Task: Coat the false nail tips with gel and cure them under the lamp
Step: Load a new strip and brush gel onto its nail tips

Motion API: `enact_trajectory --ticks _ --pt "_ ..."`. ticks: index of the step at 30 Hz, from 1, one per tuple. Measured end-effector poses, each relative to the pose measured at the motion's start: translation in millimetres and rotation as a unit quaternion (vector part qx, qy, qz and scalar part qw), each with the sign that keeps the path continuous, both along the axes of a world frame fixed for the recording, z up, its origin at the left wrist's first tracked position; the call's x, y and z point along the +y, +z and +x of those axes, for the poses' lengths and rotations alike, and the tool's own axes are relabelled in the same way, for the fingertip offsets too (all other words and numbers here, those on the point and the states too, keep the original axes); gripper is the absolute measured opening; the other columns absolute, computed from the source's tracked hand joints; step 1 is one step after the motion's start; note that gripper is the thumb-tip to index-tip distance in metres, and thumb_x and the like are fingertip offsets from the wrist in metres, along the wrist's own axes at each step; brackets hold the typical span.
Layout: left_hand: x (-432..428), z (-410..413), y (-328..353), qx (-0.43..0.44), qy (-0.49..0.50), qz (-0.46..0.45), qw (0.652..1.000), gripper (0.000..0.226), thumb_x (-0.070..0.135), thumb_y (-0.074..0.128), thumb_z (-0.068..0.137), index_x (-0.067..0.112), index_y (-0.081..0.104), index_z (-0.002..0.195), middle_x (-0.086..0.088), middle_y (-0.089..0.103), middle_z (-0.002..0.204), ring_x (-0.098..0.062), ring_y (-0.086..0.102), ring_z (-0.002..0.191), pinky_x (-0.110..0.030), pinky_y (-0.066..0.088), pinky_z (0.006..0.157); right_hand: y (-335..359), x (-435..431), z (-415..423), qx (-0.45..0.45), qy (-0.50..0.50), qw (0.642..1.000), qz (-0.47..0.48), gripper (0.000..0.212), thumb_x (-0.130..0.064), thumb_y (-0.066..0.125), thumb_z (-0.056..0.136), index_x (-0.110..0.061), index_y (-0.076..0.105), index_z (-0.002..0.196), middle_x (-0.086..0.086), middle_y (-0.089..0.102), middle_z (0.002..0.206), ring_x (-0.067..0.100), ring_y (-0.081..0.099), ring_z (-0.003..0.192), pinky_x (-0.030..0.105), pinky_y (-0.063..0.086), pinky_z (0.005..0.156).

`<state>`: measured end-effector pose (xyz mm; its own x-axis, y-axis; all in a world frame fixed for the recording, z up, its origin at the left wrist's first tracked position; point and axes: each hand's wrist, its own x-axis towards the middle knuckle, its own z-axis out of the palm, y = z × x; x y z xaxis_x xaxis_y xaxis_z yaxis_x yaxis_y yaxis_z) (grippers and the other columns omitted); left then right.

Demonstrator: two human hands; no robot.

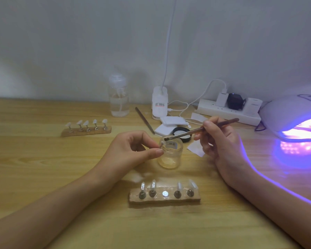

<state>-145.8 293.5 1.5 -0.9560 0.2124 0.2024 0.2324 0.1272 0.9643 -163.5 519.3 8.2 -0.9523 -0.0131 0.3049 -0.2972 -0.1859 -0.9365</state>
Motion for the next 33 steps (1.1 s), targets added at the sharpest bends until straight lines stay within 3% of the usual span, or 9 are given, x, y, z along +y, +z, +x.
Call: enact_trajectory --ticks 11,14,17,21,27,33 --pt "0.4 1.7 0.1 0.021 0.005 0.0 1.0 0.023 0.034 0.08 0.064 0.016 0.07 0.073 0.004 0.061 0.06 -0.009 0.047 0.056 -0.014 0.039 0.051 -0.7 -1.6 0.6 -0.025 -0.002 1.0 0.015 0.02 -0.031 0.062 0.091 -0.029 0.06 0.071 0.006 0.069 0.07 0.01 0.045 0.049 0.016 0.032 0.04" --pt "0.4 2.5 0.5 0.037 0.009 0.002 0.999 0.018 0.03 0.079 0.07 0.015 0.068 0.075 0.001 0.061 0.064 -0.014 0.046 0.059 -0.018 0.039 0.053 -0.9 -0.6 0.1 -0.042 -0.03 0.999 0.0 0.024 -0.025 0.062 0.095 -0.029 0.061 0.071 0.006 0.069 0.068 0.01 0.045 0.05 0.016 0.032 0.04" --pt "0.8 2.3 0.5 0.047 0.009 0.003 0.999 0.011 0.015 0.078 0.079 0.012 0.068 0.076 0.011 0.065 0.066 -0.009 0.049 0.058 -0.014 0.042 0.054 0.4 -1.5 1.8 -0.014 0.002 1.0 -0.001 0.024 -0.028 0.062 0.093 -0.031 0.061 0.069 0.006 0.069 0.071 0.009 0.045 0.048 0.015 0.033 0.04" --pt "1.6 2.3 0.8 0.054 0.01 0.007 0.998 0.011 0.01 0.076 0.081 0.011 0.067 0.075 0.01 0.067 0.074 -0.005 0.053 0.058 -0.014 0.045 0.055 -0.3 -1.8 0.5 -0.029 -0.012 0.999 0.004 0.025 -0.028 0.063 0.093 -0.031 0.061 0.068 0.006 0.069 0.07 0.008 0.045 0.049 0.015 0.031 0.04" --pt "2.1 2.5 0.9 0.061 0.011 0.004 0.998 0.01 0.011 0.076 0.081 0.009 0.066 0.077 0.013 0.062 0.063 -0.005 0.051 0.054 -0.014 0.042 0.051 -1.0 -1.3 -0.6 -0.007 0.019 1.0 0.016 0.021 -0.042 0.069 0.084 -0.032 0.06 0.068 0.007 0.07 0.072 0.008 0.041 0.045 0.015 0.029 0.038" --pt "1.9 3.9 1.5 0.058 0.011 0.004 0.998 0.011 0.012 0.076 0.081 0.009 0.066 0.077 0.009 0.062 0.063 -0.006 0.051 0.053 -0.013 0.041 0.05 -1.8 0.9 -3.2 -0.011 0.014 1.0 -0.012 0.022 -0.038 0.066 0.087 -0.031 0.06 0.066 0.006 0.07 0.071 0.007 0.038 0.042 0.016 0.028 0.037"
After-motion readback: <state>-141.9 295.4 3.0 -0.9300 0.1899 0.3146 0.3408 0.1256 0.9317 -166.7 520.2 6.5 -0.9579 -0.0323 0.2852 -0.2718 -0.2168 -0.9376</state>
